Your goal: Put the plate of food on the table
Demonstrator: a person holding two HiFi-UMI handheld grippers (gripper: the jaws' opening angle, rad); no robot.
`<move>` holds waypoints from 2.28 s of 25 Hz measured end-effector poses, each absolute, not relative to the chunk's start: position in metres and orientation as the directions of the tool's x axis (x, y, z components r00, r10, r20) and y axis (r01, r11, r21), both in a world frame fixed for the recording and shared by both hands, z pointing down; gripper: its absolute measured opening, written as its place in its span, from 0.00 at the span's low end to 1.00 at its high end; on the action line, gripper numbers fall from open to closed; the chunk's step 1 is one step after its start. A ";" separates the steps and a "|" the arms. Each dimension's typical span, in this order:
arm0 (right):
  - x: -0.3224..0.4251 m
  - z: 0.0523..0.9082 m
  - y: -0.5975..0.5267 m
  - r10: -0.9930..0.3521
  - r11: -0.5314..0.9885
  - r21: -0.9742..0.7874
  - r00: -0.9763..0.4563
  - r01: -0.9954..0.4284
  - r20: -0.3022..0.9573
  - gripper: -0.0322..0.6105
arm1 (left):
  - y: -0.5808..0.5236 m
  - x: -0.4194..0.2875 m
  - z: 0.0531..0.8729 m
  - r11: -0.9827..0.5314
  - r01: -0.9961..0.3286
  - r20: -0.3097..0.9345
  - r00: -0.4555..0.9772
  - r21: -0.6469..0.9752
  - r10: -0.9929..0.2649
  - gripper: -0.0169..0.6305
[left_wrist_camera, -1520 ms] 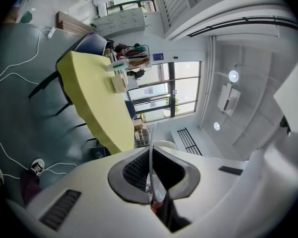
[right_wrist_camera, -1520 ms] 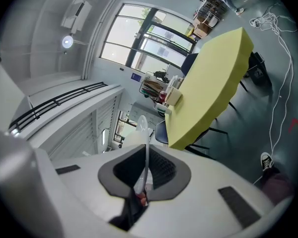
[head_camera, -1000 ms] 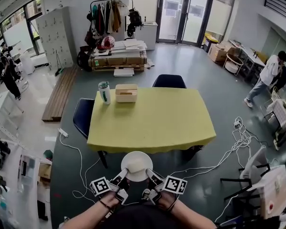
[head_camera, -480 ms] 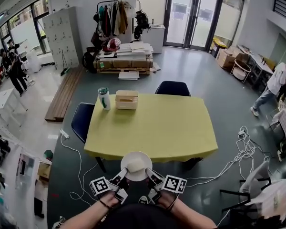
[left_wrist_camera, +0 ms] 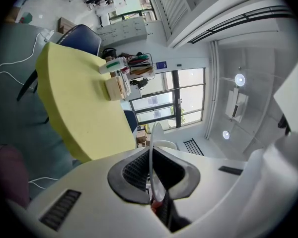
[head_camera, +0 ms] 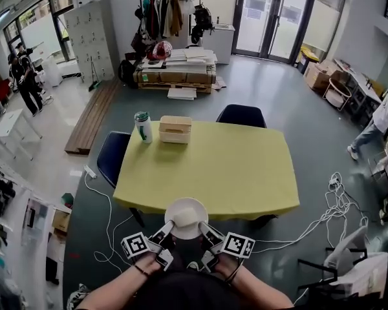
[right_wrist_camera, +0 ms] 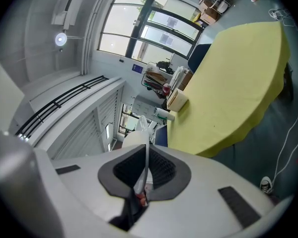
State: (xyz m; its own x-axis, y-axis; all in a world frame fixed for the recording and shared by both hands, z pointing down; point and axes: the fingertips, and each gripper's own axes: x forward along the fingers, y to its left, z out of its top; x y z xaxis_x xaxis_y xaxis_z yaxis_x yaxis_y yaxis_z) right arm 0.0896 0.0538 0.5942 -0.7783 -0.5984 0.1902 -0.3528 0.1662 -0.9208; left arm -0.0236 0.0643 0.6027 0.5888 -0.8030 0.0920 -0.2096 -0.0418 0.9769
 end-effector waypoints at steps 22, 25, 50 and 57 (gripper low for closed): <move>0.046 0.598 -0.114 -0.654 0.120 -0.914 -0.723 -0.388 0.221 0.09 | -0.113 -0.066 0.607 -0.043 -0.164 0.075 0.649 0.985 -0.757 0.05; 0.041 0.597 -0.142 -0.675 0.108 -0.914 -0.704 -0.391 0.221 0.09 | -0.144 -0.068 0.601 -0.053 -0.132 0.050 0.675 0.990 -0.736 0.05; 0.023 0.621 -0.260 -0.694 0.062 -0.901 -0.667 -0.430 0.270 0.09 | -0.267 -0.091 0.636 -0.039 -0.187 0.110 0.719 0.982 -0.686 0.05; 0.026 0.652 -0.296 -0.666 0.093 -0.907 -0.703 -0.411 0.250 0.09 | -0.297 -0.087 0.663 -0.043 -0.187 0.098 0.682 0.981 -0.725 0.05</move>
State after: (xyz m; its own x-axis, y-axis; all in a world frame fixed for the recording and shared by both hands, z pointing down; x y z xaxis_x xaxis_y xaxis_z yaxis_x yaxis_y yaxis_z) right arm 0.0263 -0.2964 0.6516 -0.7029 -0.6658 0.2503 -0.4109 0.0928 -0.9070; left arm -0.0874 -0.2973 0.6630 0.6819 -0.7248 0.0984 -0.1872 -0.0429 0.9814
